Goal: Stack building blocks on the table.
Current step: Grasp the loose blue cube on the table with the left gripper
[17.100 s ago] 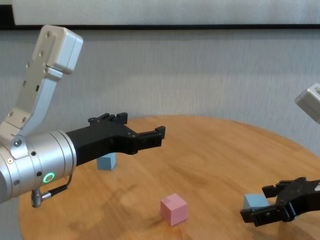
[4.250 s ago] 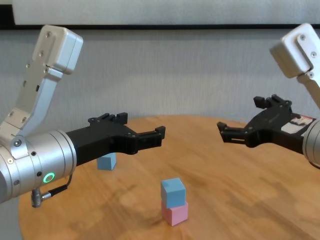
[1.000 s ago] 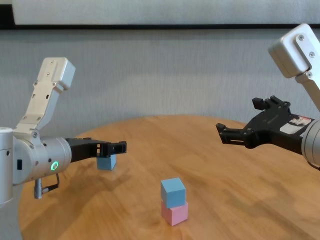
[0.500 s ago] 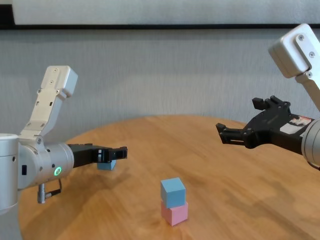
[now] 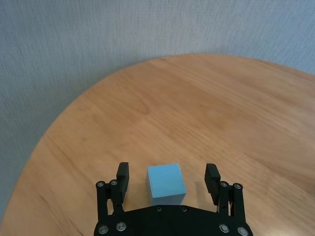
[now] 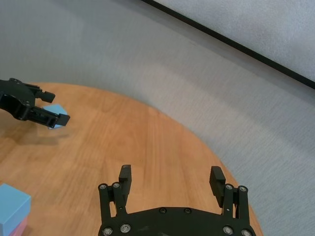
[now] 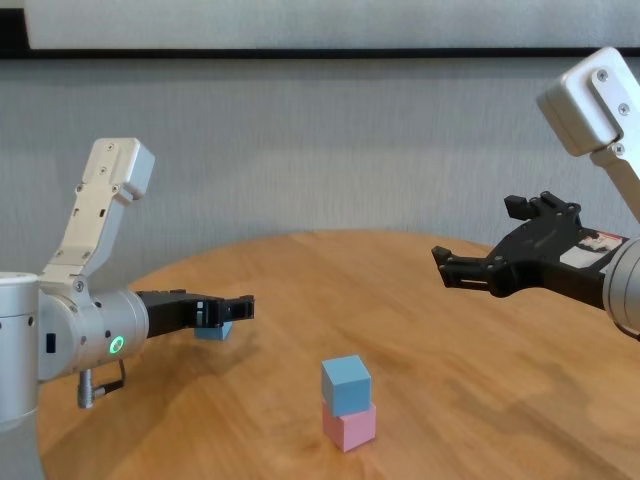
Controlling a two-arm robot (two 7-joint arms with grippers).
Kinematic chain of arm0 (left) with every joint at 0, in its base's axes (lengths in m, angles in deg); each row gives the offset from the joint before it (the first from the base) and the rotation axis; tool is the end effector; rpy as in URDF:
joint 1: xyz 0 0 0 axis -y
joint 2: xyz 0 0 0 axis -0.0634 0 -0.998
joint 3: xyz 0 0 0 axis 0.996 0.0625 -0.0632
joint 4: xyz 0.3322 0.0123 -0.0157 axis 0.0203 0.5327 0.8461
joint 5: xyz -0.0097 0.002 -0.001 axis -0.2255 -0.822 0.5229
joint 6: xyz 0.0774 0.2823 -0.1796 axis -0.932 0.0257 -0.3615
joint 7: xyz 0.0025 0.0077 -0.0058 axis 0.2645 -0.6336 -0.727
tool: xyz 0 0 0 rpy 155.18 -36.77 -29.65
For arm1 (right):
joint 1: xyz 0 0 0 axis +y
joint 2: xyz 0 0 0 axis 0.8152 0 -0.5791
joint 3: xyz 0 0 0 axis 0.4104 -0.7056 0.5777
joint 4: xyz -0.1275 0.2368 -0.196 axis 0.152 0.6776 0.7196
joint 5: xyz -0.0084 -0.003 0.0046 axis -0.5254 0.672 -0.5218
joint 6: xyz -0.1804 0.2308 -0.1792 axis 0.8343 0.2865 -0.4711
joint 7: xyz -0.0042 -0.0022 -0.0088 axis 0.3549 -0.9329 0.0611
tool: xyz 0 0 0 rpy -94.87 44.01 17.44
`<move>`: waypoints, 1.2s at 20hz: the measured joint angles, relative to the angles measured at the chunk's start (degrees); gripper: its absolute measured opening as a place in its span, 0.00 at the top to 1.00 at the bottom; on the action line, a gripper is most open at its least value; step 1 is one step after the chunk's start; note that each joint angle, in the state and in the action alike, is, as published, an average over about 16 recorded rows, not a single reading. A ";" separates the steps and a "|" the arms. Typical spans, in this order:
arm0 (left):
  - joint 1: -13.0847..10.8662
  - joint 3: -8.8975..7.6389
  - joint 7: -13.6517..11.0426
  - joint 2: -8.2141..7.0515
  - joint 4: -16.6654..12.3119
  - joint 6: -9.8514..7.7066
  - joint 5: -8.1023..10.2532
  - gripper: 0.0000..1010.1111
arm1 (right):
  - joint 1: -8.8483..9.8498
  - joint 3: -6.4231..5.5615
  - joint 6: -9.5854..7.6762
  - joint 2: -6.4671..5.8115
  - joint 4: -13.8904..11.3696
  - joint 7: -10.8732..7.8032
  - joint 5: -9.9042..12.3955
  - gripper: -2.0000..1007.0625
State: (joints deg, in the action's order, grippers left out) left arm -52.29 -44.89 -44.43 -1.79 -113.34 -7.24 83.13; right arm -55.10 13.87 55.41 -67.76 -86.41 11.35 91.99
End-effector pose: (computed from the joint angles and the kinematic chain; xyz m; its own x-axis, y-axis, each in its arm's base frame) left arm 0.5304 0.0044 -0.3741 0.3328 0.9403 -0.0716 -0.8902 0.3384 0.3049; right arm 0.4382 0.0078 -0.3208 0.4503 -0.7820 0.4310 0.8894 0.4354 -0.1393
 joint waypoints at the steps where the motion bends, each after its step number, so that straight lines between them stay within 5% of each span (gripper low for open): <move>1: 0.19 -0.05 -0.16 0.05 0.43 0.14 -0.05 0.01 | 0.00 0.00 0.00 0.00 0.00 0.00 0.00 0.00; 13: 2.23 -0.19 -1.79 0.39 4.91 1.66 -0.79 0.01 | 0.00 0.00 0.00 0.00 0.00 0.00 0.00 0.00; 24: 2.68 -0.08 -2.06 0.45 5.75 2.16 -1.03 0.04 | 0.00 0.00 0.00 0.00 0.00 0.00 0.00 0.00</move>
State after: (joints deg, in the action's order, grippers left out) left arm -49.61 -44.97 -46.48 -1.35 -107.58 -5.09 82.10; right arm -55.10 13.87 55.41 -67.76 -86.41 11.35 91.99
